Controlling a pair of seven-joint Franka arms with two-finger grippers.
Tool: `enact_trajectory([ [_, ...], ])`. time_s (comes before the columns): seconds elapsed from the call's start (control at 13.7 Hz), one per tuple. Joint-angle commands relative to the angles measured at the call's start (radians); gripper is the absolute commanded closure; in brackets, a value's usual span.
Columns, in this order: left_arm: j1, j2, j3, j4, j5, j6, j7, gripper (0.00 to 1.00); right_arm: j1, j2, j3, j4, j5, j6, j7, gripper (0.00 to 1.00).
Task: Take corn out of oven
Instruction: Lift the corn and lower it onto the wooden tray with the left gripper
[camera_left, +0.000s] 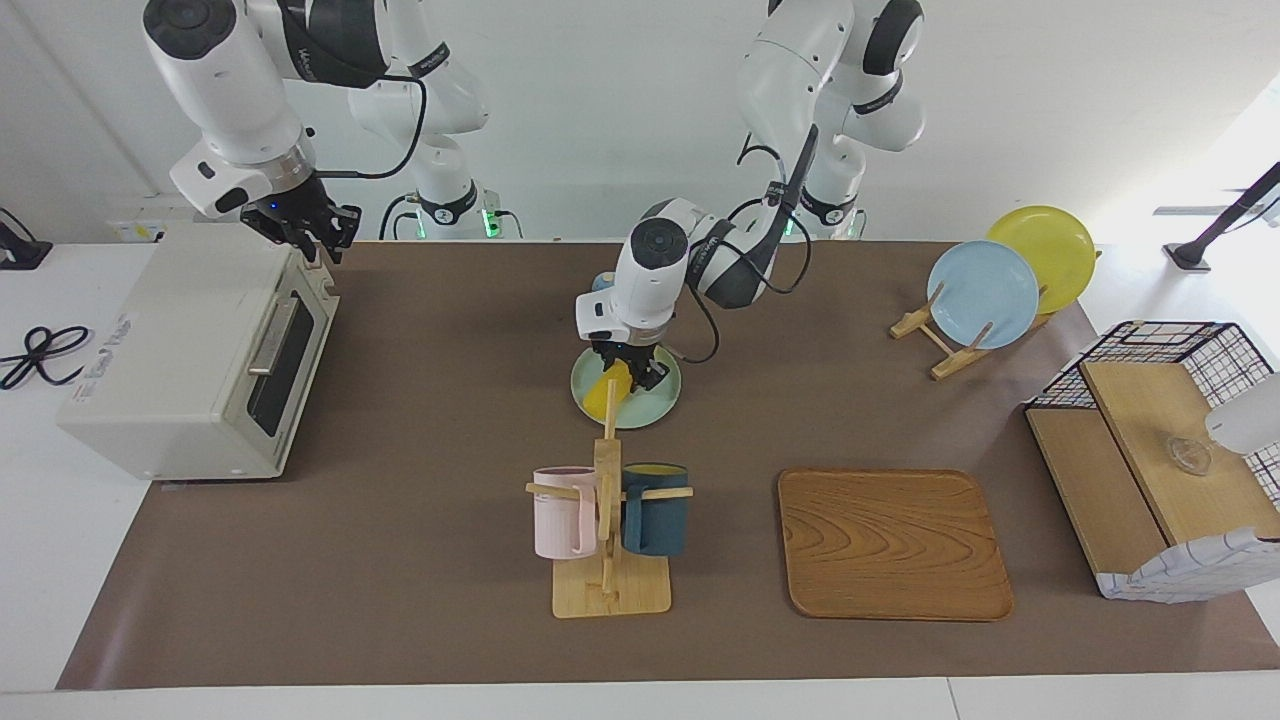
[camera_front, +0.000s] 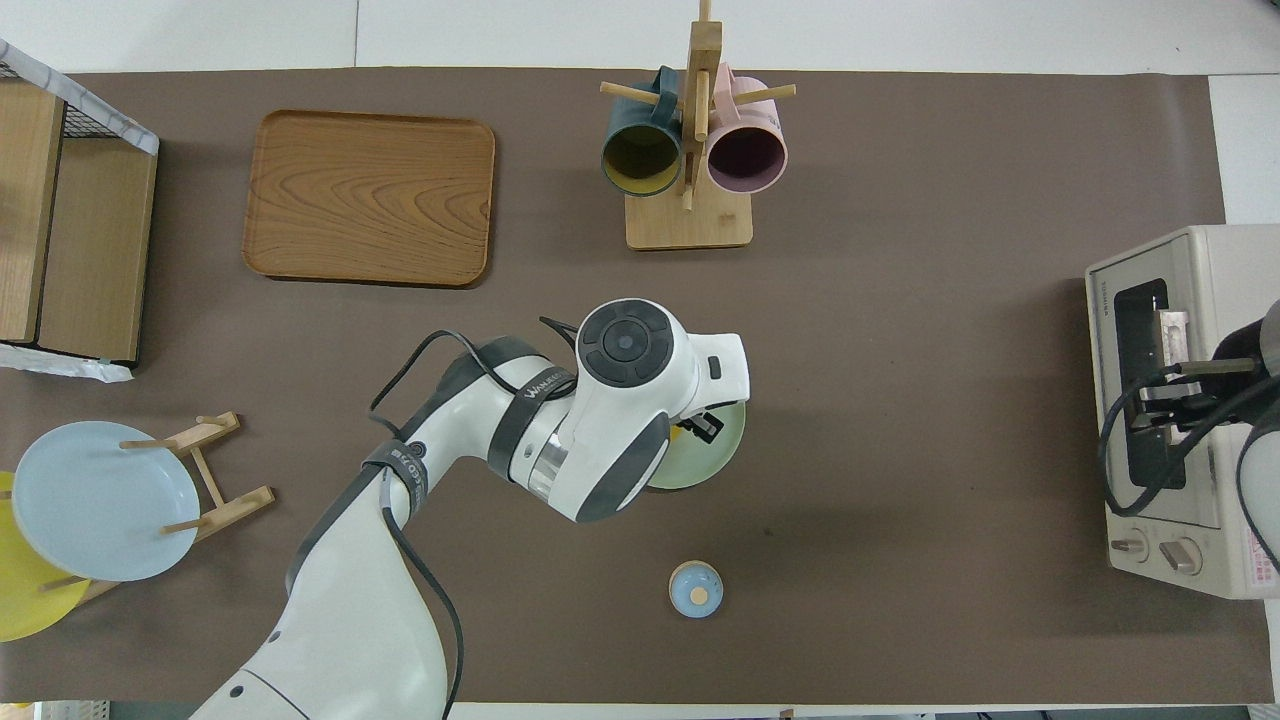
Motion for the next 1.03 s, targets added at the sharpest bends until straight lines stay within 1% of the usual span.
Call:
enact_trajectory([
  [0.0,0.11,-0.138,0.0,-0.005,-0.013,-0.148,0.0,1.0,-0.023,0.028,0.002,0.03,0.055,-0.012,-0.028,0.0],
  [0.07,0.159,-0.161,0.0,0.0,-0.023,-0.182,-0.003,1.0,-0.023,0.028,0.002,0.03,0.055,-0.007,-0.028,0.0],
  [0.15,0.202,-0.169,0.001,0.027,-0.043,-0.215,-0.006,1.0,-0.02,0.03,0.002,0.031,0.053,-0.004,-0.028,0.0],
  [0.29,0.3,-0.147,0.001,0.125,-0.057,-0.295,-0.009,1.0,-0.02,0.034,0.009,0.039,0.052,-0.003,-0.028,0.0],
  [0.37,0.355,-0.13,0.001,0.154,-0.062,-0.308,-0.011,1.0,-0.02,0.05,0.013,0.048,0.052,-0.004,-0.027,0.0],
  [0.51,0.437,-0.108,0.003,0.161,-0.059,-0.292,-0.011,1.0,-0.005,0.069,0.007,0.08,0.041,-0.004,-0.025,0.0],
  [0.59,0.466,-0.081,0.003,0.174,-0.057,-0.289,-0.012,1.0,0.01,0.088,-0.001,0.106,0.04,-0.004,-0.025,0.0],
  [0.73,0.525,0.025,0.004,0.303,-0.053,-0.3,-0.014,1.0,0.026,0.14,-0.007,0.178,0.038,-0.035,-0.02,0.0],
  [0.81,0.537,0.086,0.018,0.364,-0.053,-0.294,-0.017,1.0,0.038,0.151,-0.019,0.197,0.04,-0.049,-0.02,0.0],
  [0.95,0.534,0.217,0.087,0.499,-0.059,-0.283,-0.017,1.0,0.067,0.143,-0.063,0.191,0.044,-0.052,-0.019,0.0],
])
